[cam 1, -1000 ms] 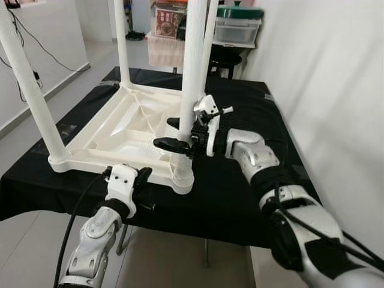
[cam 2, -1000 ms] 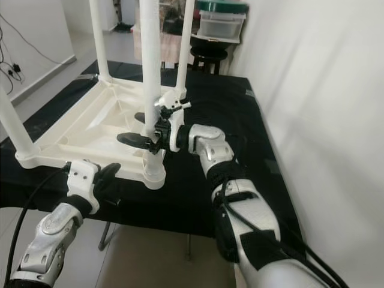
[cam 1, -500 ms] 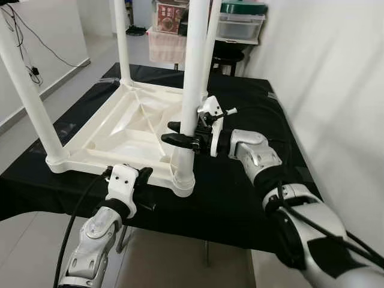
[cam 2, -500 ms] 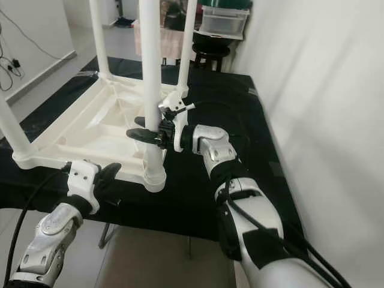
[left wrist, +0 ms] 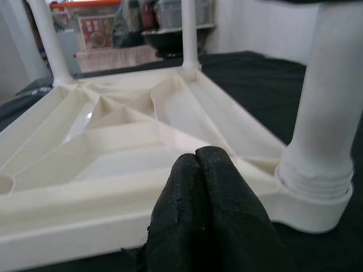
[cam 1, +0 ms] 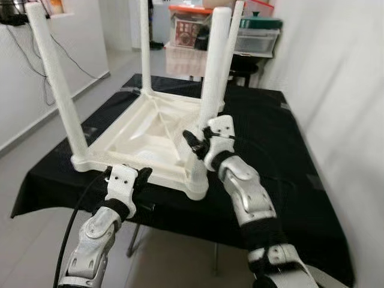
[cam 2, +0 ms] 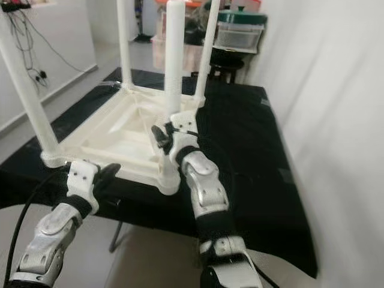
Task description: Building children table
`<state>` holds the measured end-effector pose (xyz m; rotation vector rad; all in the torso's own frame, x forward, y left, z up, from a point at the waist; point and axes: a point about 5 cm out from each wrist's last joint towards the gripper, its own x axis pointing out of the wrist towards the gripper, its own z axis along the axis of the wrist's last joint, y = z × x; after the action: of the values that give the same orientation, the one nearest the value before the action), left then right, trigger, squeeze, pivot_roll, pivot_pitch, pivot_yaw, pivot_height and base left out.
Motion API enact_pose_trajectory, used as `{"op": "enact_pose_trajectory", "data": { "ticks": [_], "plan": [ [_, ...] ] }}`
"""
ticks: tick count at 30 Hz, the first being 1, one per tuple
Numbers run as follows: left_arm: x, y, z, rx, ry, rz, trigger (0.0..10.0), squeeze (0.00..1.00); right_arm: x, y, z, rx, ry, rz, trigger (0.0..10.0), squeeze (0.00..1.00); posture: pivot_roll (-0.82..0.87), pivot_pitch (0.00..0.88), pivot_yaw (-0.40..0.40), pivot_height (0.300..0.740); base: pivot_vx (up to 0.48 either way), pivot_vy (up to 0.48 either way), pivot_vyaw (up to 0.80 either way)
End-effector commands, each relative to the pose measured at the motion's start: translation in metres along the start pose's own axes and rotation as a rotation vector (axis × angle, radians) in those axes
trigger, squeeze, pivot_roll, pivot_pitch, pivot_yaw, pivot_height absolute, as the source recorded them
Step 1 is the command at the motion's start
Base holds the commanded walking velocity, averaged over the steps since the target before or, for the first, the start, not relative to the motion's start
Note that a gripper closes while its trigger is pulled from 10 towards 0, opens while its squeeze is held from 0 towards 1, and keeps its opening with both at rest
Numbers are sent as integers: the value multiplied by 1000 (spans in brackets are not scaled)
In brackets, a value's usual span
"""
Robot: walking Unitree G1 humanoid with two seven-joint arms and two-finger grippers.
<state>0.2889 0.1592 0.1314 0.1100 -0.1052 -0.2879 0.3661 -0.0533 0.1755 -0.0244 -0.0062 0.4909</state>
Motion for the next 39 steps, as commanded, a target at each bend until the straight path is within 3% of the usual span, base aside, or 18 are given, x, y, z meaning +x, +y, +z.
{"op": "enact_pose_trajectory", "data": {
  "ticks": [1, 6, 12, 13, 19, 23, 26, 27, 30, 33, 39],
  "plan": [
    [0, 1, -2, -4, 8, 15, 10000, 0, -2, 3, -30, 39, 104, 8, 10000, 1000, 46, 0, -103, 740, 0, 0, 0],
    [1, 1, -2, -9, 10, 12, 10000, 0, -4, -1, -18, 70, 39, -38, 10000, 1000, 41, 0, -102, 740, 0, 0, 0],
    [0, 3, -2, -10, 11, 28, 10000, 0, -19, -9, -3, 79, -50, 19, 10000, 1000, 34, 0, -98, 740, 0, 0, 0],
    [-2, 7, -3, -17, 14, 67, 10000, 0, -28, -16, -6, -32, -61, 38, 10000, 1000, 14, 0, -89, 740, 0, 0, 0],
    [-5, 10, -3, 17, 20, 103, 10000, 0, -38, -22, -16, -24, -43, 90, 10000, 1000, 4, 0, -83, 740, 0, 0, 0],
    [-20, 17, -1, 167, 37, 221, 10000, 0, -83, -39, -26, -49, -13, 23, 10000, 1000, -22, 0, -49, 740, 0, 0, 0],
    [-23, 18, -1, 173, 42, 246, 10000, 0, -90, -42, -28, -47, -2, 0, 10000, 1000, -22, 0, -49, 740, 0, 0, 0],
    [-34, 19, -6, 179, 85, 304, 10000, 0, -110, -45, -41, -66, 39, -96, 10000, 0, -24, 0, -35, 740, 0, 0, 0],
    [-44, 19, -10, 171, 114, 349, 10000, 0, -121, -51, -47, -61, 75, -176, 10000, 0, -26, 0, -26, 740, 0, 0, 0],
    [-47, 18, -11, 165, 122, 364, 10000, 0, -122, -54, -48, -43, 81, -197, 10000, 0, -22, 0, -27, 740, 0, 0, 0],
    [-45, 20, -14, 185, 145, 380, 10000, 0, -118, -51, -50, -28, 76, -156, 10000, 0, -14, 0, -34, 740, 0, 400, -546]
  ]
}}
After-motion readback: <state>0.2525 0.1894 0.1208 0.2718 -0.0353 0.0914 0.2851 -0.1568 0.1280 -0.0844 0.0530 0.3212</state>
